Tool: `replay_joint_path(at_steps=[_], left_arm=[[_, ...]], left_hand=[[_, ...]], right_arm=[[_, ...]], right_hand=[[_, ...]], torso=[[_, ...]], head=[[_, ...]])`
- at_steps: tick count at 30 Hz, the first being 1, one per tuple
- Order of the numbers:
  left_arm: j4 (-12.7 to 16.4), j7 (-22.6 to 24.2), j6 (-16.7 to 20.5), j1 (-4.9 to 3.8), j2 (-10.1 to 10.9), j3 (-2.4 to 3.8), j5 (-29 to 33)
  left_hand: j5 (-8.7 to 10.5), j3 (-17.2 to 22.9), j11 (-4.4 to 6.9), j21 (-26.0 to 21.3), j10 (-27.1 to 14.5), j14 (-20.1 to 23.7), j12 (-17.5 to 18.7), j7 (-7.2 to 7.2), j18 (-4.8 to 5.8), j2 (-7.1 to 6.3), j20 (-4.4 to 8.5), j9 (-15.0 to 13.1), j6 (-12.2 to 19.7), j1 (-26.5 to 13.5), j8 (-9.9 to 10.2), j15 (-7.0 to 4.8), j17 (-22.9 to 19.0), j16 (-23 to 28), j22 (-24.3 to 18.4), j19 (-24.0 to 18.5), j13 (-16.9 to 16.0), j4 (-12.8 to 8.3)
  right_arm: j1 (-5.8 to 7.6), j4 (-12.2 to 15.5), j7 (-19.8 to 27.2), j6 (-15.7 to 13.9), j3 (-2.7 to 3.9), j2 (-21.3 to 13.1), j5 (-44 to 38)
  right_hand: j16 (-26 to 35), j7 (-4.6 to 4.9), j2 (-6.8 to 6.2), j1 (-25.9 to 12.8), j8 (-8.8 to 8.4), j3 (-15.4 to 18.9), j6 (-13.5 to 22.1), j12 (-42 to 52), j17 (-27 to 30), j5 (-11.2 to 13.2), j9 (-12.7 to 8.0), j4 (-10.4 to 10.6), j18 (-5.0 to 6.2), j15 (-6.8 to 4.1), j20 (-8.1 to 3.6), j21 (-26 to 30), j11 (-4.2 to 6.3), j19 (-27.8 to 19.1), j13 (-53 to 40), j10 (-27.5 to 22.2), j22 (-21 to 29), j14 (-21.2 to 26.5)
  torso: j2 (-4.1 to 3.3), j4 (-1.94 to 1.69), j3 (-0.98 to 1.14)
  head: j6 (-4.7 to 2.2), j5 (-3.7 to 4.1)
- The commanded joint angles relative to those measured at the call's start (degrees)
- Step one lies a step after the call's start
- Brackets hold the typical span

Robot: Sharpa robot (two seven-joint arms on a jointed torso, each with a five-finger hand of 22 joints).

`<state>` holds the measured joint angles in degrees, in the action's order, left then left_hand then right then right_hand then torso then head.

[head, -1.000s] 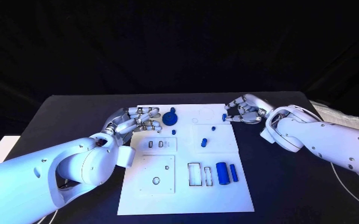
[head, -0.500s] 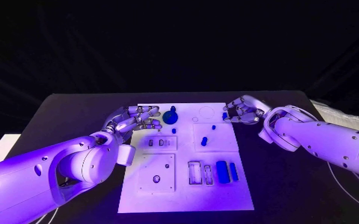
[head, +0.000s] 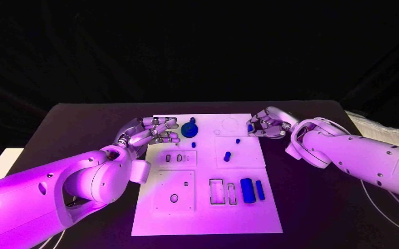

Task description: Assemble the parts on the task board

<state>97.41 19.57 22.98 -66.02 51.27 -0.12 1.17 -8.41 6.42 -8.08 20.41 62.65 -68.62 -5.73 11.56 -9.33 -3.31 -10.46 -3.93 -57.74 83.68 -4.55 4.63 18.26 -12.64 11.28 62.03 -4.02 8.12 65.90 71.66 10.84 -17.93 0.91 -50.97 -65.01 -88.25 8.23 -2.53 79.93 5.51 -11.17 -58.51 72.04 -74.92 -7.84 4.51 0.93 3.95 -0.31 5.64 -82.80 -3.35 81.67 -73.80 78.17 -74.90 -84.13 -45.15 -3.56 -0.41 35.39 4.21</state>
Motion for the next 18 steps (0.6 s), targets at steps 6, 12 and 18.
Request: replay_joint_path(at_steps=[6, 12, 18], left_arm=[[0.1, 0.4, -1.1, -0.01, -0.1, 0.03, 0.1], [0.1, 0.3, -1.2, -0.01, -0.1, 0.03, 0.1], [0.0, 0.3, -1.1, -0.01, -0.1, 0.03, 0.1]], left_hand=[[0.18, 0.2, -0.22, 0.3, 0.0, 0.4, 0.4, 0.19, -0.75, 0.28, 0.11, -0.1, 0.0, 0.6, 0.3, 0.09, 0.1, 0.3, 0.1, -0.3, 0.1, -0.3], [0.18, 0.2, -0.22, 0.3, 0.0, 0.4, 0.4, 0.19, -0.75, 0.28, 0.11, -0.1, 0.0, 0.6, 0.3, 0.09, 0.1, 0.3, 0.1, -0.3, 0.1, -0.3], [0.18, 0.2, -0.22, 0.3, 0.0, 0.4, 0.4, 0.19, -0.75, 0.28, 0.11, -0.1, 0.0, 0.6, 0.3, 0.09, 0.1, 0.3, 0.1, -0.3, 0.1, -0.3]], right_arm=[[-0.13, -0.1, -0.3, 1.1, -0.01, 0.3, -1.2], [-0.13, -0.3, -0.9, -0.2, -0.01, 0.5, -2.6], [-0.13, -0.3, -1.4, -1.7, 0.00, 0.6, -3.3]], right_hand=[[-0.4, -0.41, 1.00, -0.1, 0.71, -0.6, -1.9, 0.5, -12.1, 0.4, 0.3, -0.5, -0.76, -0.76, -0.43, -0.3, 0.43, 0.2, -0.2, 0.6, -0.2, -5.2], [-0.4, -1.07, 2.21, 0.2, 1.39, -1.8, -3.5, 0.7, -12.3, 1.0, 0.5, -1.1, -0.83, -1.23, -0.83, -0.5, 1.01, 0.4, -0.5, 0.9, -0.6, -5.3], [-0.5, -1.71, 3.30, 0.6, 2.07, -3.2, -5.0, 0.9, -12.4, 2.7, 0.8, -1.9, -0.94, -1.70, -1.28, -0.7, 1.54, 0.7, -0.7, 1.2, -1.1, -5.3]], torso=[[0.00, 0.06, 0.03], [0.02, 0.06, 0.05], [0.00, 0.02, 0.05]], head=[[0.23, 0.13], [0.32, 0.14], [0.39, 0.14]])
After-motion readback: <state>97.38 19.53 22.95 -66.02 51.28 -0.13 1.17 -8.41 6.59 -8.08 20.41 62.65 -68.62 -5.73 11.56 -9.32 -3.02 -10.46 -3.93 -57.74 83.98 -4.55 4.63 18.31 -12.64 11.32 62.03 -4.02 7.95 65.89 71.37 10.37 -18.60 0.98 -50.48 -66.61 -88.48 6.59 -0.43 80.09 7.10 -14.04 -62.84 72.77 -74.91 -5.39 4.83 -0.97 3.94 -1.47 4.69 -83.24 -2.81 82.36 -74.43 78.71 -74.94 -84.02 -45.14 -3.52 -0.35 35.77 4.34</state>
